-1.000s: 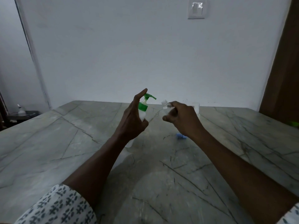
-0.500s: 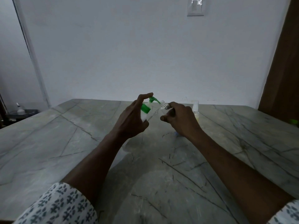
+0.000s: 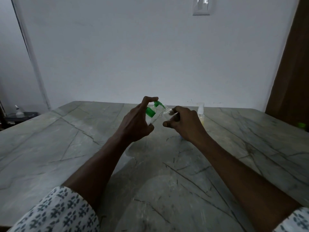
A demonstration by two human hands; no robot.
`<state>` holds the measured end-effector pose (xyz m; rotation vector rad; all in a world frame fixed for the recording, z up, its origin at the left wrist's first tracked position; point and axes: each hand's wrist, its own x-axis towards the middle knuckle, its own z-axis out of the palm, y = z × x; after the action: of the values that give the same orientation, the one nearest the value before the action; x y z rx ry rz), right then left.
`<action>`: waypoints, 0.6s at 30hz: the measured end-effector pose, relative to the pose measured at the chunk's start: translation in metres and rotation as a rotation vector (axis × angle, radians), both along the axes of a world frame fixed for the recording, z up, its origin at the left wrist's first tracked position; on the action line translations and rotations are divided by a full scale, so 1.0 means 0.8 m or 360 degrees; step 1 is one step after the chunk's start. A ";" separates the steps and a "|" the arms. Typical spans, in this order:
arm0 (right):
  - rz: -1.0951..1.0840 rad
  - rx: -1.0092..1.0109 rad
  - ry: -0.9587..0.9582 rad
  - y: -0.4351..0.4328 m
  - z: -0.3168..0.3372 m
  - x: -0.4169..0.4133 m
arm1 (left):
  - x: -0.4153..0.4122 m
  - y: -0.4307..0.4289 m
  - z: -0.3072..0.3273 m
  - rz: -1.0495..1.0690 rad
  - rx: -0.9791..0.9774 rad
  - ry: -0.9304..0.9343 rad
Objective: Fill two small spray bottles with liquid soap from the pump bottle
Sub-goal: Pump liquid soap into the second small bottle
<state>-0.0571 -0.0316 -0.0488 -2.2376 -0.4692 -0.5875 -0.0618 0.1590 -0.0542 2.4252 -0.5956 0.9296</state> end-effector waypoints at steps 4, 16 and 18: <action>0.0064 0.0060 0.0071 0.000 -0.003 -0.003 | 0.000 0.001 0.001 -0.0043 -0.0036 0.0029; 0.0476 0.0556 0.0552 -0.014 -0.009 0.005 | -0.004 -0.001 0.001 -0.0048 -0.0047 0.0042; 0.0525 0.0617 0.0597 -0.019 -0.005 0.005 | -0.004 -0.001 0.001 -0.0044 -0.0044 0.0047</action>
<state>-0.0530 -0.0465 -0.0526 -1.7923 -0.4700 -0.0706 -0.0648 0.1581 -0.0532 2.3963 -0.5999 0.8834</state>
